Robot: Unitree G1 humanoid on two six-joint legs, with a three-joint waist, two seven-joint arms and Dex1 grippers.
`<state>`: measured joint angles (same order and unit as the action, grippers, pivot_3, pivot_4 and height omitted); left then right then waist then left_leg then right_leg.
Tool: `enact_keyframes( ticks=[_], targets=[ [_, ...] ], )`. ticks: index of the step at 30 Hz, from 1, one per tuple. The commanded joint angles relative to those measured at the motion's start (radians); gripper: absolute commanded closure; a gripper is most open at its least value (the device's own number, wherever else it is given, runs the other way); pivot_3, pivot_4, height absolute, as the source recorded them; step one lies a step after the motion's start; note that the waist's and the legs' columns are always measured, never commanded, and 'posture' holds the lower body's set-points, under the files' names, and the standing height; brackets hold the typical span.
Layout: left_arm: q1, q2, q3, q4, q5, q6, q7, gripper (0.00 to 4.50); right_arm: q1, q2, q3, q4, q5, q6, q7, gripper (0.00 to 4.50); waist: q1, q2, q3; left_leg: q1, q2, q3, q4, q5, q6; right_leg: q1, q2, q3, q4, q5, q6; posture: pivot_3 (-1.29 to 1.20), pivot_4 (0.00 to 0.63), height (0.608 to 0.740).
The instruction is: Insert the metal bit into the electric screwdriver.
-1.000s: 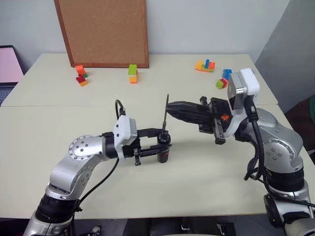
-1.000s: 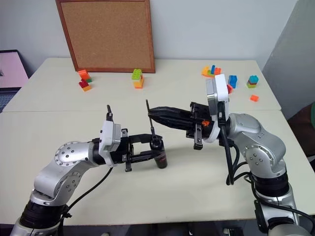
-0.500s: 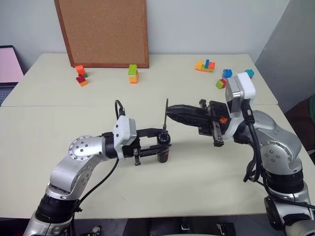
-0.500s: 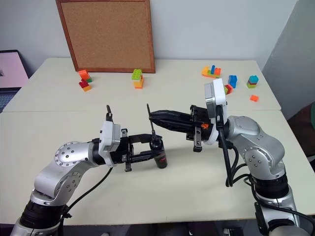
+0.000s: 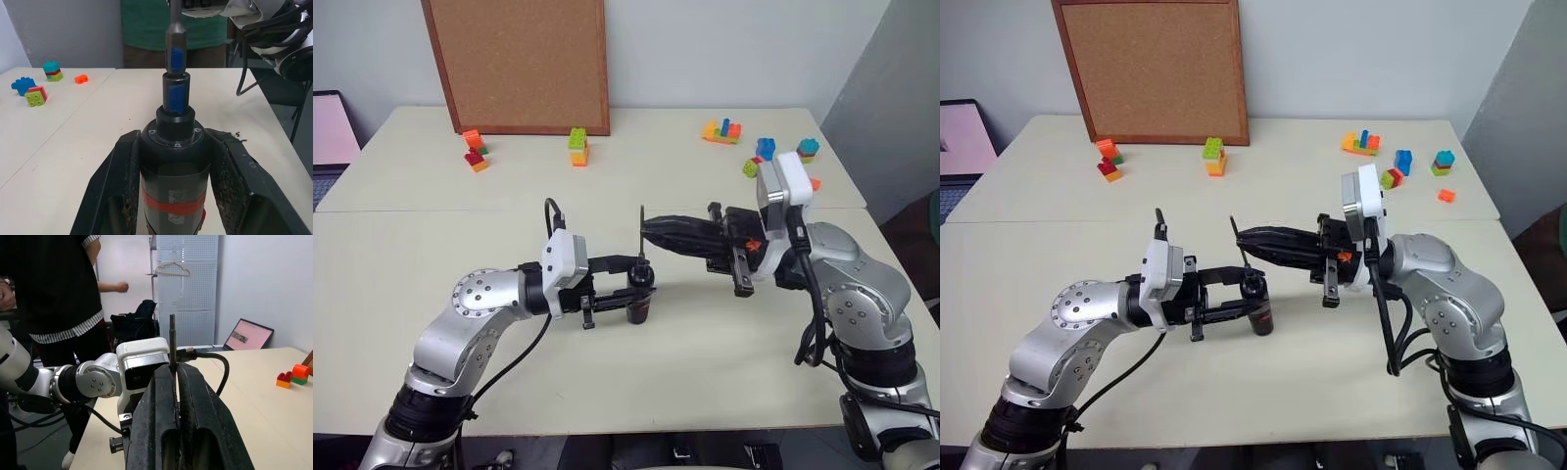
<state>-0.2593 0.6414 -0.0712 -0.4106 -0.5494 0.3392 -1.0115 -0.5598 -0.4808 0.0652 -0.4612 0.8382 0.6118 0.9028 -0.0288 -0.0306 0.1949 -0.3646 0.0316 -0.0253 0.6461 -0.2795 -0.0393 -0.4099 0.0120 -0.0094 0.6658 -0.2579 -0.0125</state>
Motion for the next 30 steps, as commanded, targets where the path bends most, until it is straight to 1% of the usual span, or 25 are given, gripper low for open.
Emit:
enact_keyframes(
  ticks=[1, 5, 10, 12, 13, 17, 18, 20, 22, 26, 30],
  targets=[
    [0.013, 0.020, -0.001, 0.015, 0.037, 0.016, 0.016, 2.86, 0.009, -0.032, 0.026, -0.027, -0.039, 0.006, 0.008, 4.50, 0.000, 0.000, 0.000, 0.000, 0.000, 0.000, 0.000, 0.000, 0.000, 0.000, 0.000, 0.000, 0.000, 0.000, 0.000, 0.00, 0.150, 0.740],
    [0.011, 0.018, -0.001, 0.019, 0.040, 0.014, 0.017, 2.86, 0.003, -0.042, 0.025, -0.027, -0.031, 0.028, -0.010, 4.50, 0.000, 0.000, 0.000, 0.001, 0.000, 0.000, 0.000, 0.000, 0.000, 0.000, 0.000, 0.000, 0.000, 0.000, 0.000, 0.00, 0.150, 0.740],
    [0.005, 0.015, -0.005, 0.024, 0.044, 0.011, 0.017, 2.86, -0.001, -0.070, 0.018, -0.024, -0.026, 0.029, 0.023, 4.50, 0.000, 0.000, -0.001, 0.002, 0.000, 0.000, 0.000, 0.000, 0.000, 0.002, 0.000, 0.000, 0.000, 0.000, 0.000, 0.00, 0.150, 0.740],
    [0.003, 0.014, -0.007, 0.027, 0.045, 0.010, 0.016, 2.86, -0.005, -0.075, 0.016, -0.021, -0.032, 0.028, 0.016, 4.03, 0.000, 0.000, -0.001, 0.002, 0.000, 0.000, 0.000, 0.000, 0.000, 0.002, 0.000, 0.000, 0.000, 0.000, 0.000, 0.00, 0.150, 0.740],
    [0.003, 0.013, -0.009, 0.028, 0.047, 0.008, 0.016, 2.86, -0.008, -0.076, 0.016, -0.020, -0.032, 0.028, 0.015, 3.91, 0.000, 0.000, -0.001, 0.002, 0.000, 0.000, 0.000, 0.000, 0.000, 0.002, 0.000, 0.000, 0.000, 0.000, 0.000, 0.00, 0.150, 0.740],
    [0.003, 0.009, -0.014, 0.031, 0.052, 0.003, 0.018, 2.86, -0.040, -0.082, -0.007, -0.012, -0.027, 0.040, 0.005, 3.01, 0.000, 0.000, -0.001, 0.001, 0.000, 0.000, 0.000, 0.000, 0.000, 0.001, 0.000, 0.000, 0.000, 0.000, 0.000, 0.00, 0.150, 0.740],
    [0.002, 0.006, -0.015, 0.032, 0.055, 0.001, 0.022, 2.86, -0.045, -0.086, -0.014, -0.007, -0.029, 0.040, 0.004, 2.86, 0.000, 0.000, -0.001, 0.001, 0.000, 0.000, 0.000, 0.000, 0.000, 0.001, 0.000, 0.000, 0.000, 0.000, 0.000, 0.00, 0.150, 0.740],
    [-0.001, 0.000, -0.017, 0.037, 0.061, -0.003, 0.032, 2.86, -0.049, -0.098, -0.033, 0.006, -0.034, 0.039, 0.000, 2.36, 0.001, 0.000, -0.001, 0.001, 0.000, 0.000, 0.000, 0.000, 0.000, 0.001, 0.000, 0.000, 0.000, 0.000, 0.000, 0.00, 0.150, 0.740],
    [-0.012, -0.007, -0.022, 0.043, 0.070, -0.007, 0.044, 2.86, -0.047, -0.113, -0.056, 0.018, -0.040, 0.036, -0.009, 2.02, 0.002, 0.000, -0.001, 0.001, 0.000, 0.000, 0.000, 0.000, 0.000, 0.001, 0.000, 0.000, 0.000, 0.000, 0.000, 0.00, 0.150, 0.740],
    [-0.076, -0.023, -0.063, 0.071, 0.138, -0.025, 0.084, 2.86, -0.016, -0.175, -0.129, 0.019, -0.059, 0.031, -0.029, 1.00, 0.004, 0.000, -0.001, 0.001, -0.001, 0.000, 0.001, 0.000, 0.000, 0.002, 0.000, 0.000, 0.000, 0.000, 0.000, 0.00, 0.150, 0.740],
    [-0.149, -0.028, -0.123, 0.117, 0.218, -0.039, 0.097, 2.86, 0.068, -0.267, -0.235, -0.043, -0.062, 0.028, -0.027, 0.01, 0.011, 0.000, -0.001, 0.000, -0.001, 0.000, 0.001, 0.000, 0.000, 0.002, 0.000, -0.001, 0.000, 0.000, 0.001, 0.00, 0.150, 0.740]
  ],
)
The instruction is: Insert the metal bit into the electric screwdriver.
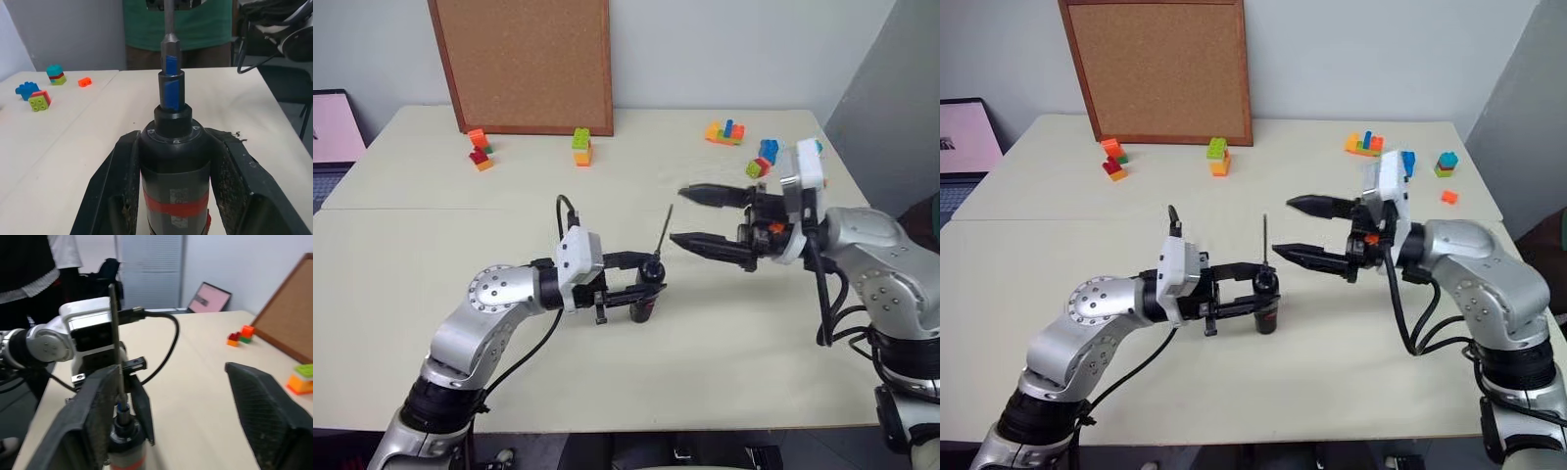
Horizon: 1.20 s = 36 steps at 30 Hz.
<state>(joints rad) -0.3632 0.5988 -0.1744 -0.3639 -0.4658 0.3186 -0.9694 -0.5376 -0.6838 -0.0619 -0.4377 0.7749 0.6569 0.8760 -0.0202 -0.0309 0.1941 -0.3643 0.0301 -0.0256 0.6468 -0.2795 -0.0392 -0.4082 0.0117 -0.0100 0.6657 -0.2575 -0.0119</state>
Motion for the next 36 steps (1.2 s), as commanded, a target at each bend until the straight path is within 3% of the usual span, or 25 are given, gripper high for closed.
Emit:
enact_keyframes(
  ticks=[1, 6, 11, 17, 28, 30, 36],
  targets=[
    [-0.077, 0.002, -0.046, 0.094, 0.163, -0.013, 0.071, 2.86, 0.087, -0.106, -0.150, -0.094, -0.008, -0.022, 0.015, 0.01, 0.004, 0.000, 0.000, 0.000, 0.000, 0.000, 0.000, 0.000, 0.000, 0.000, 0.000, 0.000, 0.000, 0.000, 0.000, 0.00, 0.150, 0.740],
    [-0.235, -0.064, -0.193, 0.263, 0.310, -0.023, 0.095, 2.86, 0.253, -0.261, -0.294, -0.163, -0.073, -0.057, 0.074, 0.00, 0.012, 0.000, 0.000, 0.000, -0.001, 0.001, 0.000, 0.000, 0.000, 0.002, 0.001, 0.002, 0.000, 0.001, 0.001, 0.00, 0.150, 0.740],
    [-0.437, -0.128, -0.367, 0.541, 0.510, -0.272, 0.027, 2.86, 0.418, -0.397, -0.330, -0.178, -0.242, -0.153, 0.138, 0.00, 0.008, 0.000, 0.000, 0.001, -0.002, 0.002, 0.001, 0.002, 0.002, 0.003, 0.003, 0.001, -0.001, 0.003, 0.005, 0.00, 0.150, 0.740],
    [-0.630, -0.217, -0.503, 0.906, 0.744, -0.635, 0.075, 2.86, 0.505, -0.438, -0.333, -0.197, -0.314, -0.155, 0.134, 0.00, -0.003, -0.001, 0.000, -0.002, -0.001, 0.002, 0.000, 0.002, 0.002, 0.001, 0.004, 0.002, -0.002, 0.003, 0.004, 0.00, 0.150, 0.740],
    [-0.679, -0.316, -0.520, 1.171, 0.847, -0.804, 0.050, 2.86, 0.534, -0.413, -0.286, -0.244, -0.310, -0.131, 0.104, 0.00, 0.018, -0.001, 0.000, -0.009, -0.003, 0.004, 0.003, 0.002, 0.002, 0.000, 0.002, 0.002, -0.008, 0.003, 0.005, 0.00, 0.150, 0.740],
    [-0.678, -0.333, -0.491, 1.177, 0.831, -0.767, 0.050, 2.16, 0.530, -0.414, -0.281, -0.239, -0.312, -0.131, 0.104, 0.00, 0.019, -0.001, 0.000, -0.009, -0.003, 0.003, 0.003, 0.002, 0.002, 0.000, 0.001, 0.002, -0.007, 0.003, 0.005, 0.00, 0.150, 0.740],
    [-0.659, -0.346, -0.401, 1.114, 0.732, -0.684, -0.053, 1.09, 0.526, -0.416, -0.276, -0.228, -0.319, -0.140, 0.110, 0.00, 0.017, 0.000, 0.000, -0.009, -0.003, 0.003, 0.005, 0.002, 0.002, 0.000, 0.002, 0.001, -0.006, 0.003, 0.005, 0.00, 0.150, 0.740]
  ],
)
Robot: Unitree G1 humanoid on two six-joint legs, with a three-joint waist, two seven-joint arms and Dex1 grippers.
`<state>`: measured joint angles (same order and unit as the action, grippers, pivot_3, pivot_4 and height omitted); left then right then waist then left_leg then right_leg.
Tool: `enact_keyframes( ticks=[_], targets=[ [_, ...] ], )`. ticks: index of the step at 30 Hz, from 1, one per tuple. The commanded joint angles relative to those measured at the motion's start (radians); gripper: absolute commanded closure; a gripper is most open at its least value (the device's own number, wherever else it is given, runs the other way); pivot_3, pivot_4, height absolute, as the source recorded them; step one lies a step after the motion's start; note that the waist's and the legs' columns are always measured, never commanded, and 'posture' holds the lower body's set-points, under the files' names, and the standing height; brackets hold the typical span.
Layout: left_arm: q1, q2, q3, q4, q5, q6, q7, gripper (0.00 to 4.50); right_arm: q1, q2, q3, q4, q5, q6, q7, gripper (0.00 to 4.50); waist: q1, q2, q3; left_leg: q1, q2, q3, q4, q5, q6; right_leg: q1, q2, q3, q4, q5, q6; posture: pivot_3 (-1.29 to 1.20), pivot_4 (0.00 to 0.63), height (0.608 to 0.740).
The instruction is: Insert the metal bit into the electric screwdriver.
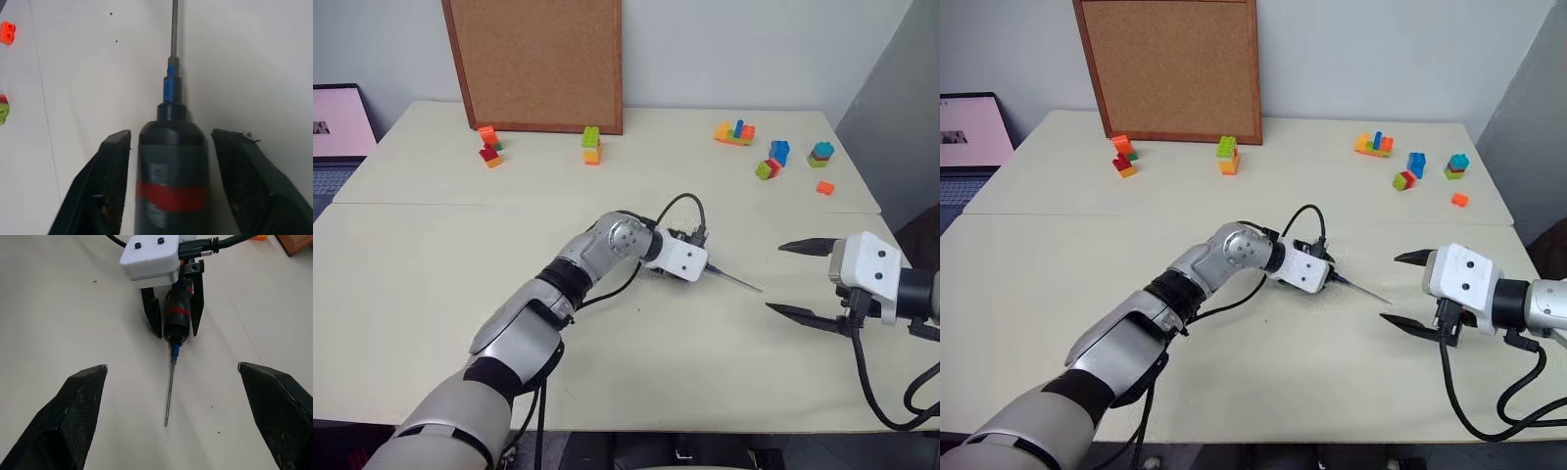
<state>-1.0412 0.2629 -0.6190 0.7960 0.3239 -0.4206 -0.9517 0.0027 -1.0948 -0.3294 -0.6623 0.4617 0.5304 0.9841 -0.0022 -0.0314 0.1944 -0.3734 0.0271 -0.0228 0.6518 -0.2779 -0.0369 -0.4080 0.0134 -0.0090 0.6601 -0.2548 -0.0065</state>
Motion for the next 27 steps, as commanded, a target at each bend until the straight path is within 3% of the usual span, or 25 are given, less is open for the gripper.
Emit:
enact_keyframes(
  ticks=[1, 5, 10, 14, 18, 22, 27],
  targets=[
    [0.020, -0.005, 0.077, -0.078, -0.084, 0.063, -0.068, 0.89, -0.015, -0.007, -0.008, 0.002, -0.010, -0.019, 0.006, 0.00, -0.001, 0.000, 0.000, 0.000, 0.000, 0.000, 0.000, 0.000, 0.000, 0.000, 0.000, 0.000, 0.000, 0.000, 0.000, 0.00, 0.150, 0.740],
    [0.047, 0.041, 0.197, -0.216, -0.204, 0.186, -0.124, 0.08, -0.018, -0.008, -0.012, 0.013, -0.018, -0.028, 0.012, 0.00, -0.001, 0.000, 0.000, -0.001, 0.001, 0.000, 0.002, 0.000, 0.000, -0.002, 0.000, 0.000, 0.001, 0.000, 0.000, 0.00, 0.150, 0.740],
    [0.123, 0.135, 0.306, -0.412, -0.322, 0.397, -0.184, 0.08, -0.009, -0.009, -0.022, 0.028, -0.028, -0.036, 0.014, 0.00, -0.002, 0.001, 0.000, -0.005, 0.002, -0.001, 0.010, 0.000, 0.000, -0.004, 0.000, -0.001, 0.005, 0.000, 0.000, 0.00, 0.150, 0.740],
    [0.246, 0.261, 0.491, -0.685, -0.557, 0.825, -0.219, 0.08, 0.028, 0.003, -0.068, 0.040, -0.035, -0.038, 0.018, 0.00, -0.005, 0.000, 0.000, -0.004, 0.002, -0.001, 0.011, 0.000, 0.000, -0.004, 0.000, -0.001, 0.006, 0.000, 0.000, 0.00, 0.150, 0.740],
    [0.394, 0.388, 0.600, -0.909, -0.661, 1.010, -0.204, 0.08, 0.069, 0.023, -0.128, 0.042, -0.022, -0.031, 0.022, 0.00, -0.003, 0.001, 0.000, -0.004, 0.004, -0.002, 0.011, 0.000, -0.001, -0.005, 0.000, -0.002, 0.006, 0.000, 0.000, 0.00, 0.150, 0.740],
    [0.507, 0.478, 0.684, -0.999, -0.700, 1.092, -0.159, 0.08, 0.110, 0.053, -0.178, 0.048, -0.012, -0.029, 0.023, 0.00, 0.000, 0.001, 0.000, -0.003, 0.004, -0.002, 0.011, 0.000, 0.000, -0.003, -0.002, -0.002, 0.006, 0.000, 0.000, 0.00, 0.150, 0.740],
    [0.635, 0.493, 0.764, -1.035, -0.703, 1.096, -0.069, 0.08, 0.128, 0.084, -0.190, 0.069, -0.011, -0.038, 0.014, 0.00, 0.003, 0.001, 0.000, 0.001, 0.003, -0.002, 0.011, 0.000, 0.000, 0.001, -0.006, -0.001, 0.006, 0.001, 0.001, 0.00, 0.150, 0.740]
  ],
)
